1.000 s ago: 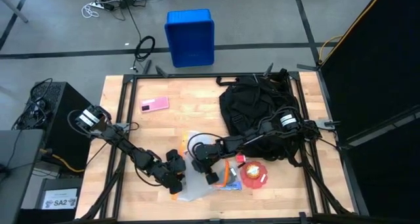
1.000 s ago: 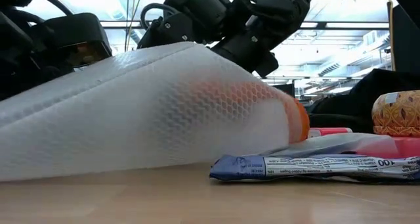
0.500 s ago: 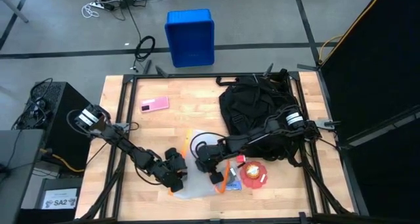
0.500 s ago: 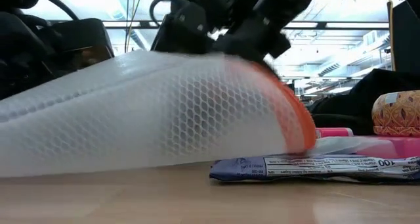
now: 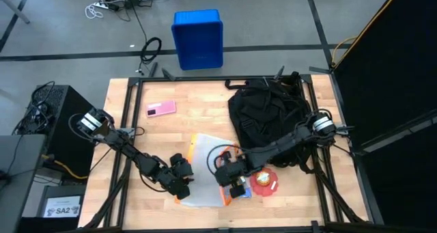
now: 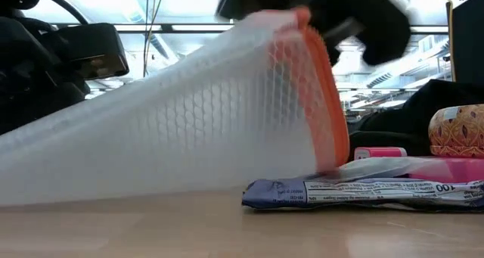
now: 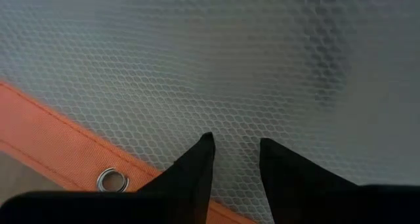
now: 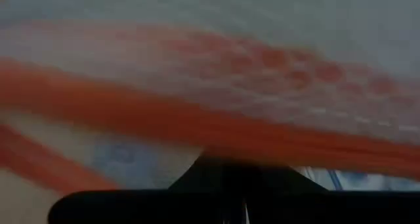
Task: Unpack backpack
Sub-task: Remove the pen from the zip bag
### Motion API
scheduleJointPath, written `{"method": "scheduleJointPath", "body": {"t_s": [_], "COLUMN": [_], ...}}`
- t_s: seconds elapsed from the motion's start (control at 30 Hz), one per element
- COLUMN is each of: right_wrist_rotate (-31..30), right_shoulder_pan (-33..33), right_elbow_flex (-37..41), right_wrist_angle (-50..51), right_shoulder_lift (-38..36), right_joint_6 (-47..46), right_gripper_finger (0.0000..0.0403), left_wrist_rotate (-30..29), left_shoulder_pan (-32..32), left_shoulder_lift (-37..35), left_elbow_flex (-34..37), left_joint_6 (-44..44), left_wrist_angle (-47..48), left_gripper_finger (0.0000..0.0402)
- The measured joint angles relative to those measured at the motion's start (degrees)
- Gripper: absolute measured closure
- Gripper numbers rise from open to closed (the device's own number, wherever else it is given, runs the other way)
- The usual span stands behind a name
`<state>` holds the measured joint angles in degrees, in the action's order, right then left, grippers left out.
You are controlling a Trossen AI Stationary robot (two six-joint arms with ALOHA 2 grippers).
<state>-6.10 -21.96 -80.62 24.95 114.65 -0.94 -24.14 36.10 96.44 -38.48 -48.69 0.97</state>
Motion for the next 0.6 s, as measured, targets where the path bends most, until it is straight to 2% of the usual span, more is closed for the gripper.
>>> {"method": "scheduleJointPath", "body": {"t_s": [0.2,0.37,0.6], "right_wrist_rotate": [-1.0,-6.0,-7.8], "right_shoulder_pan": [-3.3,-6.4,-9.8], "right_elbow_flex": [-0.1,-0.1,0.5], "right_wrist_angle": [6.5,15.5,19.6], "right_shoulder_lift": [-5.7,-8.5,-11.1], "right_joint_6": [-5.0,-10.6,-15.8], "right_gripper_finger": [0.0403,0.0403,0.0397], "left_wrist_rotate": [0.0,0.0,-0.7], "left_shoulder_pan": [0.0,0.1,0.6], "left_shoulder_lift": [0.0,0.0,0.0], "left_elbow_flex": [0.0,0.0,0.0], "left_joint_6": [0.0,0.0,0.2], "left_wrist_angle": [-0.1,0.0,1.8], "left_gripper_finger": [0.0301,0.0301,0.0301]}}
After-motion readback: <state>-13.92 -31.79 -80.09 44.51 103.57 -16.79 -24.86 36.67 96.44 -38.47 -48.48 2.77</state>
